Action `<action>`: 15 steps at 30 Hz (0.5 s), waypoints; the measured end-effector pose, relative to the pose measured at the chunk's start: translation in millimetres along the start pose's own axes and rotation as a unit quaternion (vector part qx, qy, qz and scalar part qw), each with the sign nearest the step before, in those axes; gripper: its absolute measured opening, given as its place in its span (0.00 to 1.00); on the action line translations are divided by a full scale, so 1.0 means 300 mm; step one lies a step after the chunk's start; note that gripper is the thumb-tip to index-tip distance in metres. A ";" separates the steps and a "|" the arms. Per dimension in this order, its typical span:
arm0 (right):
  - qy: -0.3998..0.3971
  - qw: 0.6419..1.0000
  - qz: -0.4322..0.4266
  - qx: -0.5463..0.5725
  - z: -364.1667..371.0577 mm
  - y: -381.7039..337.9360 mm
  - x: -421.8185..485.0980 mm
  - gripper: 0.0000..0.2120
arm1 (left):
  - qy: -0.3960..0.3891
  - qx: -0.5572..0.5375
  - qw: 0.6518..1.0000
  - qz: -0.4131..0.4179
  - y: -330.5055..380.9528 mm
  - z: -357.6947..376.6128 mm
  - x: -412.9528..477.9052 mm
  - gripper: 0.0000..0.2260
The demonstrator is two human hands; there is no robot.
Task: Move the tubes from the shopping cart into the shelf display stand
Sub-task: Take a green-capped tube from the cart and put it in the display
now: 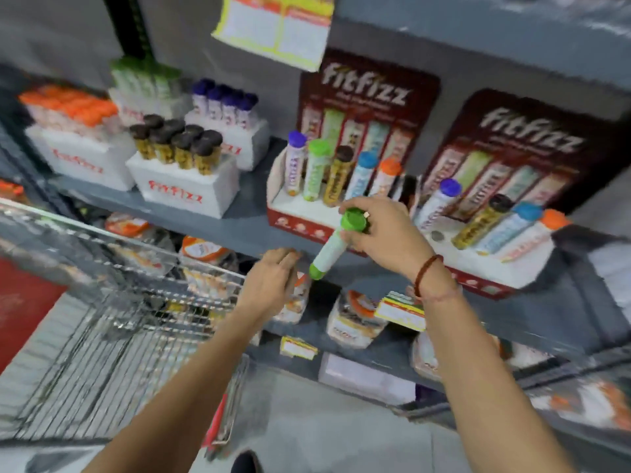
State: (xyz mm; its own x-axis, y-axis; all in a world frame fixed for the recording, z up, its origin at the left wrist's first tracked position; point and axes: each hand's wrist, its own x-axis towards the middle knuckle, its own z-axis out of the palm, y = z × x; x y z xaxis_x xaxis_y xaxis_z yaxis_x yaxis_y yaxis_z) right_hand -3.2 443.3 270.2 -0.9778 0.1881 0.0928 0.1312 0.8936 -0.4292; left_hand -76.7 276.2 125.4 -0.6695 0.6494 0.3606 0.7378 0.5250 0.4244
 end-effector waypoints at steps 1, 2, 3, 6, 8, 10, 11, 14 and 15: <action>0.013 1.000 0.011 -0.003 -0.036 0.025 -0.020 0.16 | -0.004 0.003 1.000 0.019 0.033 0.021 0.025 0.12; 0.023 0.999 0.020 -0.009 -0.067 0.048 -0.038 0.16 | -0.006 0.004 0.999 0.037 0.065 0.044 0.048 0.12; 0.032 0.999 0.031 -0.016 -0.092 0.071 -0.055 0.17 | -0.009 0.000 0.998 0.055 0.094 0.068 0.067 0.12; 0.059 0.995 0.071 -0.025 -0.150 0.126 -0.097 0.15 | -0.043 -0.025 0.995 0.089 0.166 0.139 0.102 0.13; 0.082 0.992 0.092 -0.016 -0.175 0.154 -0.120 0.14 | -0.067 -0.020 0.991 0.111 0.185 0.183 0.107 0.15; 0.085 0.991 0.102 -0.004 -0.189 0.176 -0.137 0.14 | -0.084 0.004 0.988 0.128 0.182 0.212 0.098 0.17; 0.077 0.992 0.104 0.007 -0.194 0.188 -0.141 0.14 | -0.088 0.014 0.987 0.135 0.176 0.221 0.093 0.19; 0.053 0.990 0.121 0.058 -0.218 0.212 -0.153 0.12 | -0.088 0.045 0.982 0.158 0.160 0.227 0.078 0.22; 0.049 0.988 0.127 0.077 -0.228 0.217 -0.158 0.11 | -0.088 0.055 0.981 0.163 0.158 0.226 0.075 0.23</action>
State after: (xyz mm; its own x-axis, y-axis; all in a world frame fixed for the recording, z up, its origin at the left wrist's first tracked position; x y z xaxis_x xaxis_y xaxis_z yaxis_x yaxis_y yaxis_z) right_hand 62.9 520.6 299.4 -0.8948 0.4439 0.0469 0.3375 0.7415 -0.5799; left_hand -51.1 353.0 97.4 -0.3787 0.8721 0.3098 0.9214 0.3237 0.2150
